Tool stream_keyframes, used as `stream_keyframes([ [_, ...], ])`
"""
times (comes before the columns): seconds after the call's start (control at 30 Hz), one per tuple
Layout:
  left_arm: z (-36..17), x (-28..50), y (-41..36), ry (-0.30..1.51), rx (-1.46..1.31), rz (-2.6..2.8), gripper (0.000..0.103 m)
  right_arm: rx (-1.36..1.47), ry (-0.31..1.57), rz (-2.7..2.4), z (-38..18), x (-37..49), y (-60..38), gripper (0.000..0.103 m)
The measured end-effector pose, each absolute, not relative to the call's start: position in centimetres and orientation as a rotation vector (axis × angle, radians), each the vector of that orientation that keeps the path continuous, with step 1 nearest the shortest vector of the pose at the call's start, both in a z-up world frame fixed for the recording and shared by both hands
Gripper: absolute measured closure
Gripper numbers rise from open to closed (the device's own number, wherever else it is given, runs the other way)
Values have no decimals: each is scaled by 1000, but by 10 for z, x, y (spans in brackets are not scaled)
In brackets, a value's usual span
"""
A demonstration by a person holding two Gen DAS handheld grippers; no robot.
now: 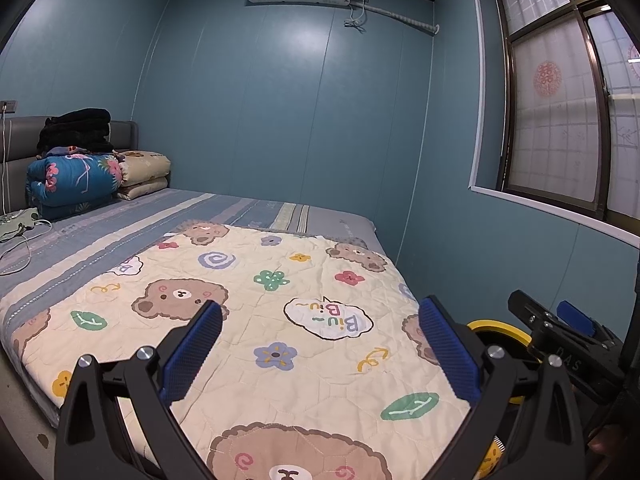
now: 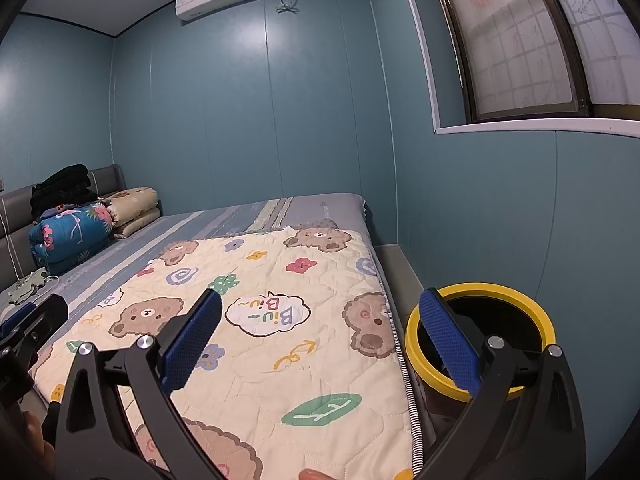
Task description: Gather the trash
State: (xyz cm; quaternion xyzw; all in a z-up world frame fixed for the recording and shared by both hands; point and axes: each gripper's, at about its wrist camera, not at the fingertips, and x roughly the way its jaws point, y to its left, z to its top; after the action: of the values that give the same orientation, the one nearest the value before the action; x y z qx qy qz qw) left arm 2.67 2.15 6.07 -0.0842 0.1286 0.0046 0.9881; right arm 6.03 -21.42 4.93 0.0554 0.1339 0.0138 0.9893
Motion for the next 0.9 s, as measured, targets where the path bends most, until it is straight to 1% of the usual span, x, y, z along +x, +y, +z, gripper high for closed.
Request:
stream_keyframes([
  [0.9, 59, 30, 18, 266, -161, 1, 8, 127, 282, 24, 44, 64, -218, 8],
])
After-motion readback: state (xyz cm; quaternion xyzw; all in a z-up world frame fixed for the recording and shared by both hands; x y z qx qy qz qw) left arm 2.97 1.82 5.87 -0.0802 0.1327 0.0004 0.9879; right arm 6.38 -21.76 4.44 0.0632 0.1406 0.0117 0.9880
